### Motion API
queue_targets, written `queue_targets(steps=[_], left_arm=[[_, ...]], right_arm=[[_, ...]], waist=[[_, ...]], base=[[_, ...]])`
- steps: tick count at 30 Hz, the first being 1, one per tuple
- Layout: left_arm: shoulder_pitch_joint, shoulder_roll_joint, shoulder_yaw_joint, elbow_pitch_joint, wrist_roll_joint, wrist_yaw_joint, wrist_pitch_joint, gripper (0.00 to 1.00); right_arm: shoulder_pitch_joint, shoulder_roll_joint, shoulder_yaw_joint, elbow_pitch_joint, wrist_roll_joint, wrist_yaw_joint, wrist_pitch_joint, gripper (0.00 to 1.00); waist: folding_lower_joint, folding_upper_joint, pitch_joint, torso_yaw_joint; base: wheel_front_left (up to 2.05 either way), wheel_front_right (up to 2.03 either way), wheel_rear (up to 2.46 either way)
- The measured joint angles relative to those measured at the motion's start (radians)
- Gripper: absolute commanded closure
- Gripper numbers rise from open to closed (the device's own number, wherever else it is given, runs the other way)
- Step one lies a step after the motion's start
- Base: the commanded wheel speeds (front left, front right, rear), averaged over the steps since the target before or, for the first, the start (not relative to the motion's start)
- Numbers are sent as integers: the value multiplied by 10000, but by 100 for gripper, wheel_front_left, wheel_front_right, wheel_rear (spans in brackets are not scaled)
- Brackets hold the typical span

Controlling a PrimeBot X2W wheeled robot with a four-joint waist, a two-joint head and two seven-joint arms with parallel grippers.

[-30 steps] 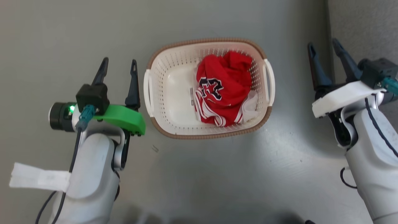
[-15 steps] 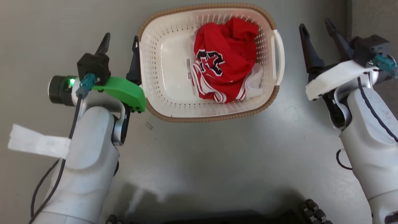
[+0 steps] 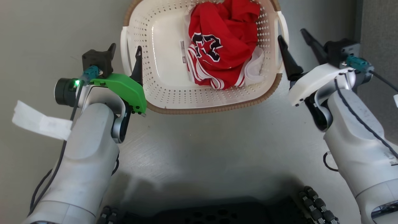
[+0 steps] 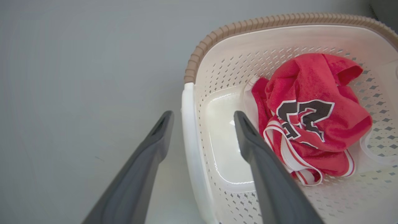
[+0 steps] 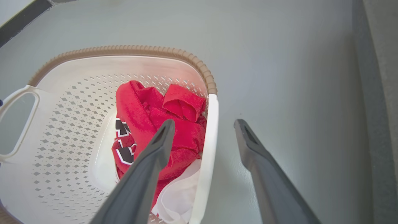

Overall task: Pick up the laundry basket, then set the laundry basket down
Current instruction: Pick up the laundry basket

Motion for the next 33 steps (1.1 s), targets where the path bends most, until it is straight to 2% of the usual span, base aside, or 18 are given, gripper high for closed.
queue_targets(steps=[11, 23, 24, 25, 26, 27, 33], left_arm=[[-824, -6, -148, 995, -447, -127, 435, 0], [-1764, -13, -307, 1714, -882, -209, 675, 0], [-1780, -13, -311, 1787, -892, -209, 675, 0], [-1785, -13, -322, 1881, -903, -209, 675, 1], [-1792, -13, -339, 1958, -928, -209, 675, 69], [-1805, -13, -351, 2008, -945, -209, 675, 100], [-2127, -140, -470, 2303, -1154, -194, 596, 100]], right_arm=[[-534, 203, 370, 1126, 21, 2, 0, 0], [-1538, 395, 803, 1551, 295, 2, 0, 0], [-1575, 401, 803, 1607, 353, 2, 0, 6], [-1584, 407, 800, 1662, 412, 2, 0, 69], [-1594, 410, 803, 1733, 466, 2, 0, 100], [-1604, 412, 811, 1799, 481, 2, 0, 100], [-1873, 504, 918, 2063, 646, -4, -12, 100]], waist=[[0, 0, 572, -191], [0, 0, 1159, -271], [0, 0, 1179, -274], [0, 0, 1190, -279], [0, 0, 1200, -282], [0, 0, 1211, -285], [-1, 0, 1253, -297]], base=[[0, 0, 0], [0, 0, 0], [0, 0, 0], [0, 0, 0], [0, 0, 0], [0, 0, 0], [0, 0, 0]])
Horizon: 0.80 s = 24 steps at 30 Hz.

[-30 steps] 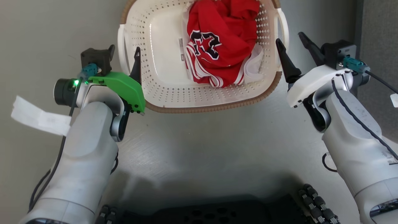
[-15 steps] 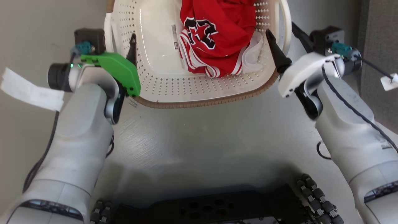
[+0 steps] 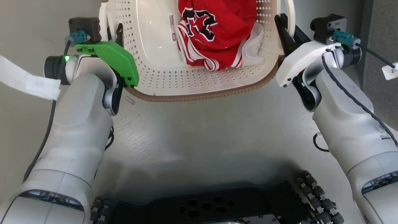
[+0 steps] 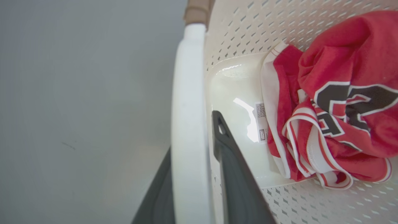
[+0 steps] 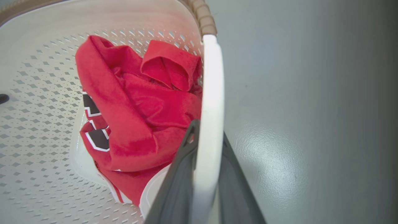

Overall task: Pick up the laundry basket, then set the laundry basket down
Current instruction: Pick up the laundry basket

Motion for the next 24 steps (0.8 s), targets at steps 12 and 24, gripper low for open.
queue_targets(steps=[12, 24], left_arm=[[-5, -88, -240, 667, -569, -105, -127, 100], [198, -119, -539, 1183, -1315, -387, 142, 100]], right_arm=[[-70, 6, 253, 420, 234, 2, 12, 100], [25, 73, 750, 1045, 642, 4, 12, 100]], waist=[[0, 0, -462, -50], [0, 0, -1386, -65]], base=[[0, 0, 0], [0, 0, 0]])
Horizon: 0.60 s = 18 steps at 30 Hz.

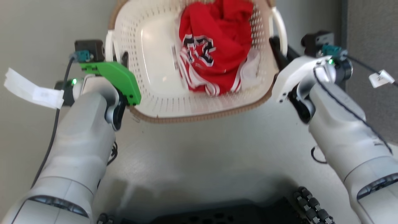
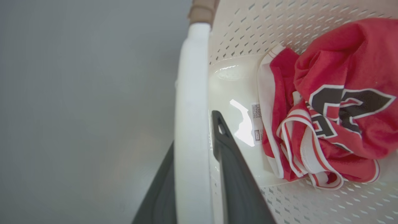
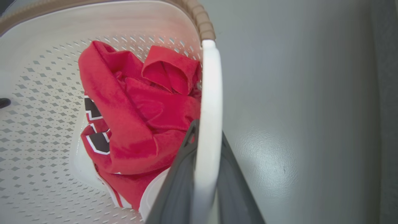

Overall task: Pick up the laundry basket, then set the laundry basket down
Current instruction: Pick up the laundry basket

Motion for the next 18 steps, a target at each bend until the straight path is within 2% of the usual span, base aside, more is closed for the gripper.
queue_targets(steps=[18], left_arm=[[944, -2, -481, 535, -1083, -255, 1014, 100]], right_arm=[[962, 228, 894, 890, 1014, 86, 182, 100]], waist=[[0, 0, -2167, 78]], base=[[0, 0, 0]])
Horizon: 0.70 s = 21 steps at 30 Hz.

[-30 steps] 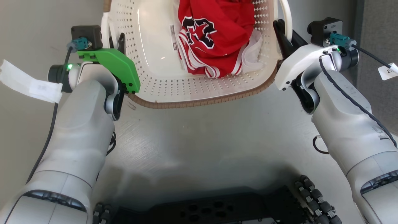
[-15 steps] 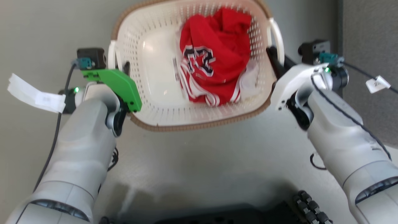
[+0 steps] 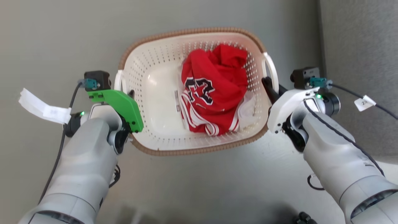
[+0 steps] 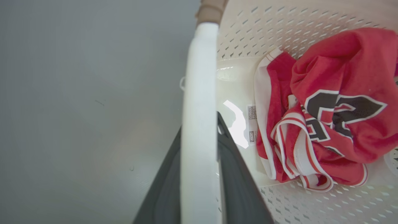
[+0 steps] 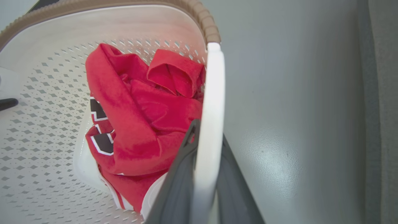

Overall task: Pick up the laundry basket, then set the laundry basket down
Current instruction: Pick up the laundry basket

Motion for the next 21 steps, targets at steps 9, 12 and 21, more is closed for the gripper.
queue_targets(steps=[9, 12, 21], left_arm=[[412, -17, -165, 234, -387, -75, 305, 100], [678, -33, -217, 368, -522, -84, 508, 100], [1241, -38, -372, 593, -767, -163, 907, 100]], right_arm=[[430, 63, 328, 144, 403, 0, 96, 100], [680, 117, 487, 215, 654, 2, 261, 100], [1284, 219, 844, 366, 1160, 2, 807, 100]], waist=[[0, 0, -1275, 21], [0, 0, -1787, 11], [0, 0, -2955, -54]], base=[[0, 0, 0], [0, 0, 0], [0, 0, 0]])
